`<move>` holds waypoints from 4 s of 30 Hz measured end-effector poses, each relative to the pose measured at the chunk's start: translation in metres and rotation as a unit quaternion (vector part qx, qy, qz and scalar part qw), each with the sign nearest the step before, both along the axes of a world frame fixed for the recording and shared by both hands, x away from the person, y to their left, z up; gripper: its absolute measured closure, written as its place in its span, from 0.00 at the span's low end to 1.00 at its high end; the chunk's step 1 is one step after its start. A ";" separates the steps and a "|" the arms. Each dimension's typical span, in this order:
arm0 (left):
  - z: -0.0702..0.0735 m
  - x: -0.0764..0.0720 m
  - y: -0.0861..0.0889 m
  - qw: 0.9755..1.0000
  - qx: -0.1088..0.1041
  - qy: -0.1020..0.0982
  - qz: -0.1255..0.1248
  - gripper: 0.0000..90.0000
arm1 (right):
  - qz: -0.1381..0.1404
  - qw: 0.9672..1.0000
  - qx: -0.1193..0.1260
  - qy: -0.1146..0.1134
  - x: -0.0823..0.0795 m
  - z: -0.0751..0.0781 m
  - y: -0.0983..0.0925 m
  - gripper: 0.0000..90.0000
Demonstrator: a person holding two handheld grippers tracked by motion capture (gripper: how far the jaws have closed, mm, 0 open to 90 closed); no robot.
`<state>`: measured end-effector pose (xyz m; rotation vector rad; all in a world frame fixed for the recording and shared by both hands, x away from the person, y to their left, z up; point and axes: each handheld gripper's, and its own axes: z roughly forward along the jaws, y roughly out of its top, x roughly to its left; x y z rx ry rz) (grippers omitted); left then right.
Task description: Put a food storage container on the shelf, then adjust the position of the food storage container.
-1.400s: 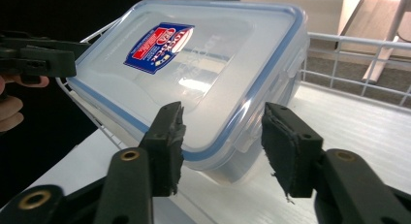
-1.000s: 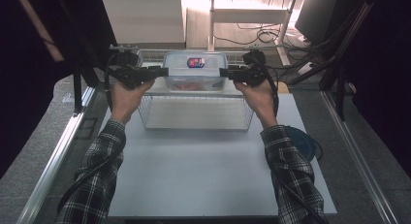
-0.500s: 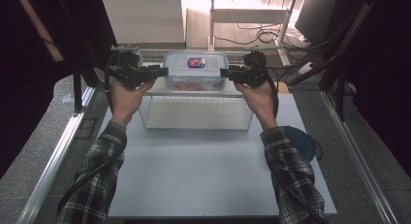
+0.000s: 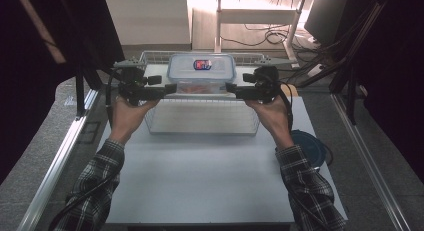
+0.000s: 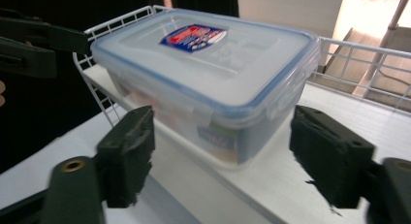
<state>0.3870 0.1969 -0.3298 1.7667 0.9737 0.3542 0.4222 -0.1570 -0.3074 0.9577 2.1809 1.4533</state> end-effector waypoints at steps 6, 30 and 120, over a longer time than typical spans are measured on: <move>-0.014 -0.021 -0.002 1.000 0.008 0.004 -0.011 0.14 | 0.018 1.000 -0.010 -0.006 -0.021 -0.012 -0.004 0.11; -0.083 -0.100 -0.003 0.999 0.024 0.009 -0.035 0.05 | 0.061 0.996 -0.065 -0.015 -0.091 -0.065 -0.015 0.02; -0.192 -0.178 0.010 0.997 0.059 0.025 -0.036 0.03 | -0.279 0.949 -0.123 0.081 -0.058 -0.147 -0.244 0.99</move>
